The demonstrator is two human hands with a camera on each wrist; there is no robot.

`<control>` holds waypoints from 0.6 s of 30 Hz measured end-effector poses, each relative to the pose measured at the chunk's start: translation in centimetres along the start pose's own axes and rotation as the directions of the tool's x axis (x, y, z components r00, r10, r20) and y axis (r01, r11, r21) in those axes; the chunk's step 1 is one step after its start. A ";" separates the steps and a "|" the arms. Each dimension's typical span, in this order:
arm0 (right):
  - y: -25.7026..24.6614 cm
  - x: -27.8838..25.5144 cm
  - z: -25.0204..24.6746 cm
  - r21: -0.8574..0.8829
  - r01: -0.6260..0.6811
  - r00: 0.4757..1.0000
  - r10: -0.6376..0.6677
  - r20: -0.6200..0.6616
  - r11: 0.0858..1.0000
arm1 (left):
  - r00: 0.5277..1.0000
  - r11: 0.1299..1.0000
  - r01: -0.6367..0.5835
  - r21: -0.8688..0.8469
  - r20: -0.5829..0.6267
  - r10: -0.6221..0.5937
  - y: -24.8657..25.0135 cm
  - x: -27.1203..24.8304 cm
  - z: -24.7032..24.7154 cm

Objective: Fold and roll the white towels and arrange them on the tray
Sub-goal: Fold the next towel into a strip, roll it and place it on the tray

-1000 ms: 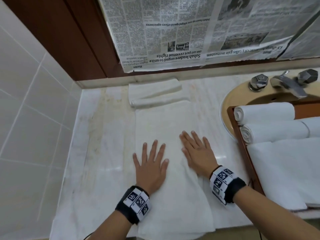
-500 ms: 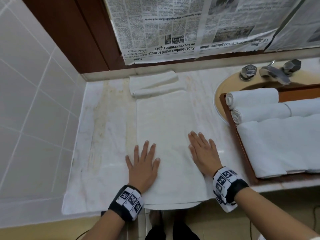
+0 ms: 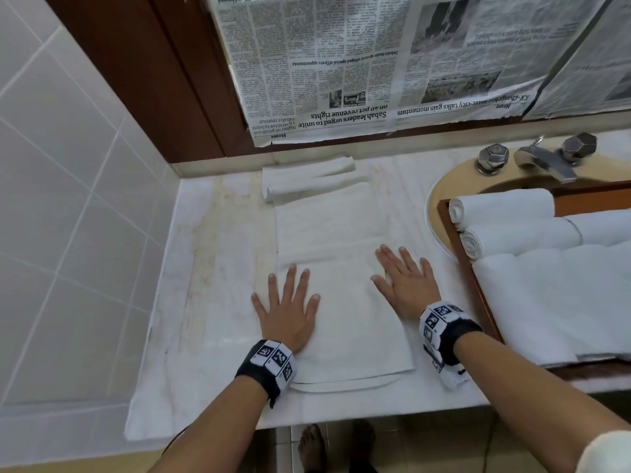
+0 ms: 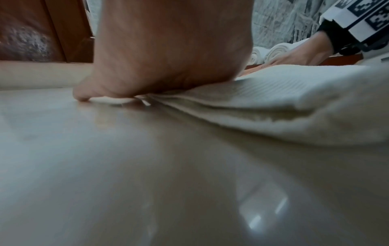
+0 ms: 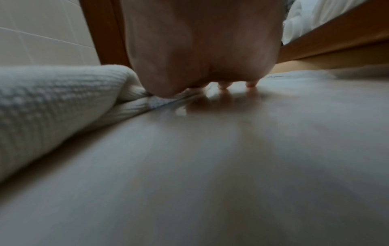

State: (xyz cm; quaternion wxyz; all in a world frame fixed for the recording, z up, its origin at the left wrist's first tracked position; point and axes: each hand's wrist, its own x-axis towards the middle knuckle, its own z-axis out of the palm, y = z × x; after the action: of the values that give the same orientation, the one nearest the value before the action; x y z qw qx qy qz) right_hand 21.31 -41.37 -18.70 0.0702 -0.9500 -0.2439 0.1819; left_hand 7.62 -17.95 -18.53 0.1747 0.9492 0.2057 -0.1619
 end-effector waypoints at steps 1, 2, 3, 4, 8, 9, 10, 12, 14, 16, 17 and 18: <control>0.1 0.6 -0.3 0.015 -0.006 1.000 0.006 -0.003 1.000 | 1.000 1.000 0.004 0.006 -0.001 -0.004 0.1 0.6 -0.2; 0.1 1.1 -0.5 0.023 -0.012 1.000 0.013 -0.013 1.000 | 1.000 1.000 0.007 0.012 -0.001 -0.007 0.3 1.1 -0.4; 0.0 1.4 -0.6 0.028 -0.021 0.999 0.021 -0.023 0.999 | 1.000 1.000 0.009 0.014 0.003 -0.009 0.4 1.4 -0.5; -0.2 1.5 -0.6 0.037 -0.029 0.999 0.030 -0.029 0.999 | 1.000 1.000 0.010 0.011 0.008 -0.010 0.5 1.5 -0.6; -1.0 0.0 0.0 0.119 -0.043 0.998 0.049 -0.049 0.992 | 0.999 0.998 -0.017 -0.055 0.029 0.018 0.7 -0.2 -0.7; -1.0 -0.8 0.3 0.132 -0.039 0.997 0.047 -0.053 0.990 | 0.999 0.997 -0.027 -0.070 0.032 0.029 0.5 -1.0 -0.6; -1.0 -1.7 0.6 0.133 -0.028 0.998 0.036 -0.055 0.991 | 0.999 0.996 -0.036 -0.076 0.031 0.039 0.3 -2.0 -0.3; -0.8 -3.4 1.0 0.124 0.002 0.999 0.004 -0.046 0.992 | 0.998 0.997 -0.051 -0.065 0.033 0.054 -0.3 -3.8 0.3; -0.6 -5.0 1.1 0.142 0.021 0.999 -0.016 -0.034 0.990 | 0.998 0.997 -0.051 -0.049 0.042 0.053 -1.0 -5.2 0.9; -0.4 -6.5 1.1 0.179 0.036 0.999 -0.030 -0.040 0.983 | 0.997 0.997 -0.060 -0.048 0.043 0.062 -1.7 -6.4 1.2; -0.4 -7.2 1.1 0.207 0.048 0.998 -0.038 -0.051 0.977 | 0.997 0.996 -0.069 -0.053 0.037 0.071 -2.0 -7.0 1.3; -0.3 -7.8 1.3 0.243 0.065 0.997 -0.050 -0.065 0.968 | 0.996 0.995 -0.081 -0.062 0.020 0.082 -2.1 -7.6 1.3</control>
State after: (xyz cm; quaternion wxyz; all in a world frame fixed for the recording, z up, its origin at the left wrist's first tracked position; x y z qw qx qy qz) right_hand 14.33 -44.82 -17.38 0.1991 -0.9316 -0.2449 0.1805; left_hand -0.23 -19.18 -17.34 0.2124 0.9491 0.1696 -0.1590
